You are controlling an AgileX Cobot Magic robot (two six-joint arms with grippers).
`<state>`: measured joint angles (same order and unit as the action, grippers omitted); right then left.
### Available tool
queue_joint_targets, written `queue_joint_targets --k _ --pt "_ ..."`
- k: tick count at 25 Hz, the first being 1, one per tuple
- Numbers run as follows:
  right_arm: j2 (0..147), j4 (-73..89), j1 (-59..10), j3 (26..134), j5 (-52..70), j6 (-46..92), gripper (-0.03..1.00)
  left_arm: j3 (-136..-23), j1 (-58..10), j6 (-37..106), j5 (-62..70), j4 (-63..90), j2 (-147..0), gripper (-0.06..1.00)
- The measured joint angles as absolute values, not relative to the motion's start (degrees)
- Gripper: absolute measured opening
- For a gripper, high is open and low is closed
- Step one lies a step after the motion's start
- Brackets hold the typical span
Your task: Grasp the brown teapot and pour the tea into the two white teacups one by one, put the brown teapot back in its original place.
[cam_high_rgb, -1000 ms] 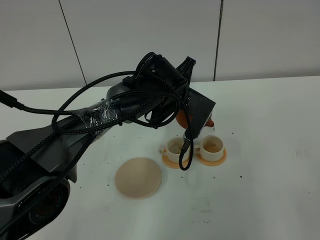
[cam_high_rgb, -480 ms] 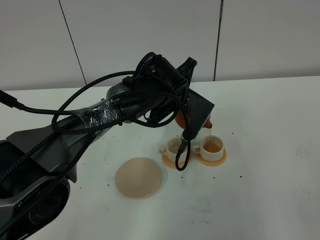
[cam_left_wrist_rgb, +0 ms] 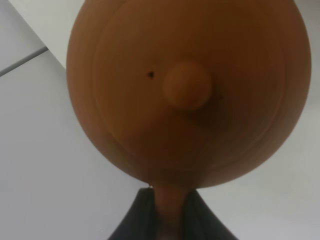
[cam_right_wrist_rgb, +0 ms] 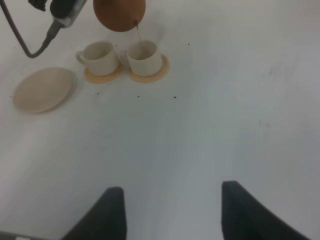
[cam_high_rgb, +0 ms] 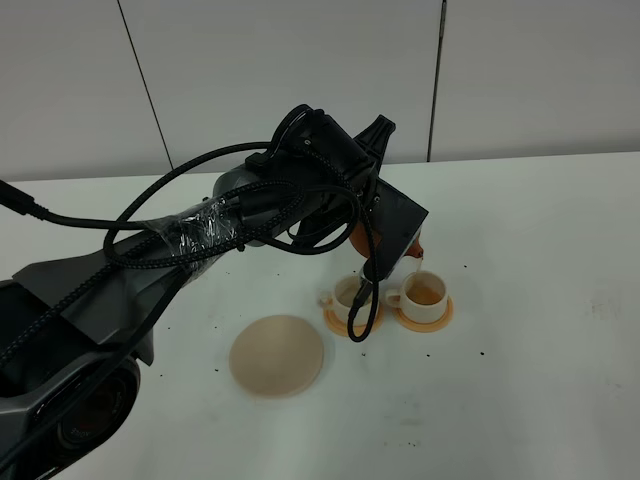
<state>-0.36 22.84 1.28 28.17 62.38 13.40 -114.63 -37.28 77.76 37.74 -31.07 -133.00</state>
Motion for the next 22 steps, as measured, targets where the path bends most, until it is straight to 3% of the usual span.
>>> queue_joint_targets --k 22 --pt "-0.4 22.8 1.3 28.2 62.4 13.4 0.42 -114.6 -37.3 77.8 36.3 -31.0 -133.0 0.17"
